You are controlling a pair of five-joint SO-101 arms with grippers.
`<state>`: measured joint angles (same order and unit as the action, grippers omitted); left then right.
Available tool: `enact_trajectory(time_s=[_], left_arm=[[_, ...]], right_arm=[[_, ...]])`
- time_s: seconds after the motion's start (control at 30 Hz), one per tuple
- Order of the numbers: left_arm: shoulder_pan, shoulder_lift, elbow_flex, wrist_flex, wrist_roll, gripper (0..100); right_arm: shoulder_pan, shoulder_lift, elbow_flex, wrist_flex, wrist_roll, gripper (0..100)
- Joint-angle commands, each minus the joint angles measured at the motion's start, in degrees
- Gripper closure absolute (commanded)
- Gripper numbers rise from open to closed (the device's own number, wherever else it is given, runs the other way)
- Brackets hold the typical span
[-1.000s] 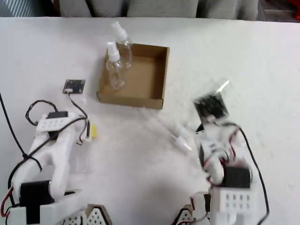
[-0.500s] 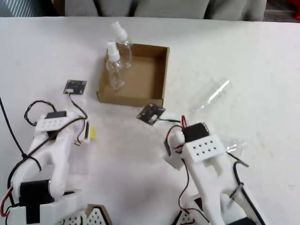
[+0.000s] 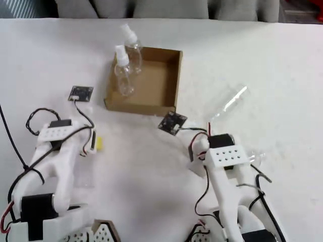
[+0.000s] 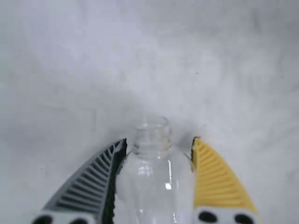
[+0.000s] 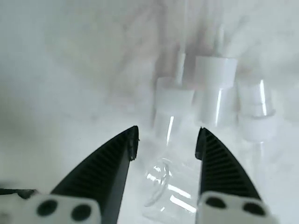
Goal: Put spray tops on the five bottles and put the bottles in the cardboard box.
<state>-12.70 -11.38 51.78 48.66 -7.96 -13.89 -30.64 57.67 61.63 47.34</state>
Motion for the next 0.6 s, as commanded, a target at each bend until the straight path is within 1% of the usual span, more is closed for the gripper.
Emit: enact_trajectory(time_s=[0.0, 0.23, 0.33, 0.4, 0.47, 0.53, 0.57], left_arm=[[-0.57, -0.13, -2.37, -1.23, -0.7, 98], [-0.48, -0.13, -2.37, -1.23, -0.7, 98], [-0.48, -0.13, -2.37, -1.23, -0.7, 98], [-0.48, -0.13, -2.37, -1.23, -0.7, 98], [-0.57, -0.13, -2.29, -1.23, -0.7, 98], [-0.57, -0.13, -2.2, -1.23, -0.7, 98], [-0.57, -0.13, -2.2, -1.23, -0.7, 98]], right_arm=[[1.1, 0.04, 1.67, -4.35, 1.76, 81.8], [2.07, 1.27, 3.87, -9.01, 2.11, 81.8], [1.98, 6.81, 3.25, -12.0, 1.67, 82.2], [2.24, 10.77, 0.18, -10.24, 1.67, 82.9], [2.42, 13.85, -2.81, -7.87, 1.67, 89.2], [3.03, 15.43, -4.4, -6.73, 1.67, 99.7], [3.91, 15.34, -4.75, -6.73, 1.67, 97.8]])
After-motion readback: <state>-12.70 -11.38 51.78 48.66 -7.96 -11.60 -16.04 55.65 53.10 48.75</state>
